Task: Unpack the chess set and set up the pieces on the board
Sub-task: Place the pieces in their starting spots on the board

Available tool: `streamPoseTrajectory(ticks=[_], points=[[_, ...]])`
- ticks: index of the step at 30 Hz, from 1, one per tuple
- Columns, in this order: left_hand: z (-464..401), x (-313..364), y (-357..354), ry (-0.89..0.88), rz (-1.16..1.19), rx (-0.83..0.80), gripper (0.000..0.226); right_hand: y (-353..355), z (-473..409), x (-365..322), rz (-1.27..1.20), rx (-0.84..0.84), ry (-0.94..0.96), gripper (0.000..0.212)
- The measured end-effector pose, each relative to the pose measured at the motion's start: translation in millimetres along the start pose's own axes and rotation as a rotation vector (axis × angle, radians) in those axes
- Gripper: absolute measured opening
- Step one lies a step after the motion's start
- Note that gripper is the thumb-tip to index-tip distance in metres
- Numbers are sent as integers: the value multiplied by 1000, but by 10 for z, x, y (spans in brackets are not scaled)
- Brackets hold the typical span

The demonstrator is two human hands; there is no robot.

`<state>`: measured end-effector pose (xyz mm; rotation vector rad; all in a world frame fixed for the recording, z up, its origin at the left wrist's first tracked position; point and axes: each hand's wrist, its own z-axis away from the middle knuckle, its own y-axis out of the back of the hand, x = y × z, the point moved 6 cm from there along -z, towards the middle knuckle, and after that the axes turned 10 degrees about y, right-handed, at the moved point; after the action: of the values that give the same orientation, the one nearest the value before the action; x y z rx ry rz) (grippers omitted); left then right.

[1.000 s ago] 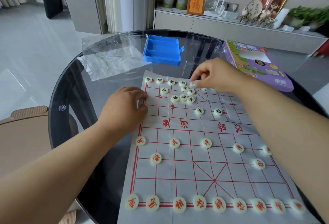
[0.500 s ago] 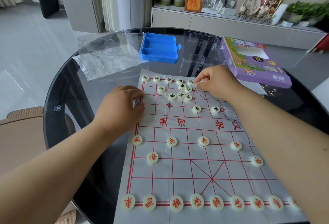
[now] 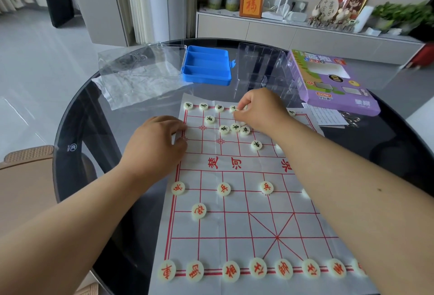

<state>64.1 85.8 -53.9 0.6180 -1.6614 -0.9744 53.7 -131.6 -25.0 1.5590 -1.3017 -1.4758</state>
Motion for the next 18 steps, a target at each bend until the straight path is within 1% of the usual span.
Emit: streamPoseTrajectory(ticks=[2, 5, 8, 10, 12, 14, 18], points=[[2, -3, -2, -4, 3, 1, 35, 156, 27, 100, -109, 86, -22, 15], [2, -3, -2, -11, 10, 3, 36, 421, 107, 434, -226, 202, -96, 18], [3, 0, 0, -8, 7, 1, 36, 542, 247, 868, -299, 214, -234, 15], [6, 2, 2, -7, 7, -1, 36, 551, 352, 1121, -294, 194, -328, 13], [8, 7, 5, -7, 6, -2, 36, 541, 419, 1310, -263, 189, -382, 14], [8, 11, 10, -4, 4, -2, 36, 521, 438, 1408, -210, 184, -390, 13], [10, 16, 20, -6, 4, 0, 35, 486, 401, 1462, -116, 164, -379, 17]])
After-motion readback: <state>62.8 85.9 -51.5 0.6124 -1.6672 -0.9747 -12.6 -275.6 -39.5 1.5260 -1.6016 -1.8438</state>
